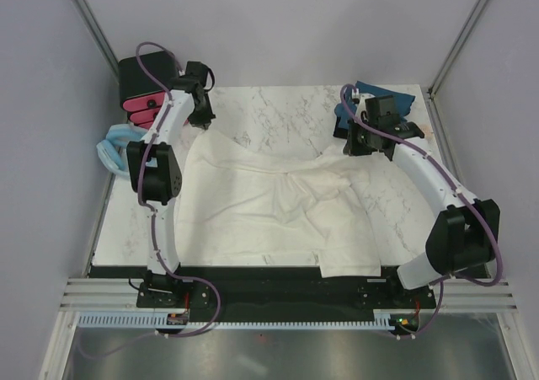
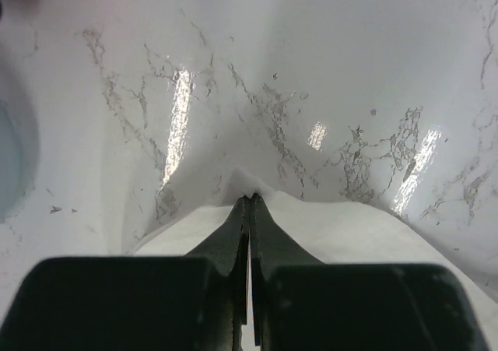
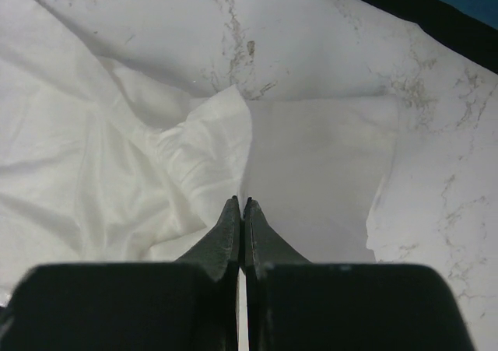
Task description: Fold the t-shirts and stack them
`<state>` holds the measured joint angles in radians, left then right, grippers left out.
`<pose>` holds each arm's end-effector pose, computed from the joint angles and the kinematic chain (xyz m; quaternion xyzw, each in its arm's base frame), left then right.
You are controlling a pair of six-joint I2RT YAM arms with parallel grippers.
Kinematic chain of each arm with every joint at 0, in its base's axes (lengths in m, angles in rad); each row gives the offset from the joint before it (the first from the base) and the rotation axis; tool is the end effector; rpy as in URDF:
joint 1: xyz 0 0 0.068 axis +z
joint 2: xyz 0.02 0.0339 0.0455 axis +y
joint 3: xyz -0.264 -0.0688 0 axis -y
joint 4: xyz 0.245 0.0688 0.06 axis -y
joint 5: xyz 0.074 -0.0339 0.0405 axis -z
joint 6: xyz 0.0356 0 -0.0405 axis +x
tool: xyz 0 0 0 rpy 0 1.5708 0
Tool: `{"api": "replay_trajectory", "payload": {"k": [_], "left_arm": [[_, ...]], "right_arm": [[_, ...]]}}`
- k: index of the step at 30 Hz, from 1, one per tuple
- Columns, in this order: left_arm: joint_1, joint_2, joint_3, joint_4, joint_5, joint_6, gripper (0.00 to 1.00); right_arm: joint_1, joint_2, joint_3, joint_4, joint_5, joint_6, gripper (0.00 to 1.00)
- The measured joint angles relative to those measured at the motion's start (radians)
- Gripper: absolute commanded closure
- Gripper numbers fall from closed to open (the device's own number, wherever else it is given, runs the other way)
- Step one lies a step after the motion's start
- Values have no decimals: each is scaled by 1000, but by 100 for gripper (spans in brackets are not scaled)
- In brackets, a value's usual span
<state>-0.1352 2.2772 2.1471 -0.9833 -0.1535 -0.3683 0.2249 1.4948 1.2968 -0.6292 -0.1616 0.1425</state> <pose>0.4866 -0.0607 0.2441 -0.1302 0.9625 0.0160 0.2375 0.3164 0.0783 0.3070 -0.0675 0.9266 0.1401 0.3423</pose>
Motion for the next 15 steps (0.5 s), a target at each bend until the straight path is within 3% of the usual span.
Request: {"api": "replay_trajectory", "payload": {"k": [15], "left_arm": [[10,-184,-151,37,-124,2,98]], "right_arm": [[0,196,182,113,149,18,100]]}}
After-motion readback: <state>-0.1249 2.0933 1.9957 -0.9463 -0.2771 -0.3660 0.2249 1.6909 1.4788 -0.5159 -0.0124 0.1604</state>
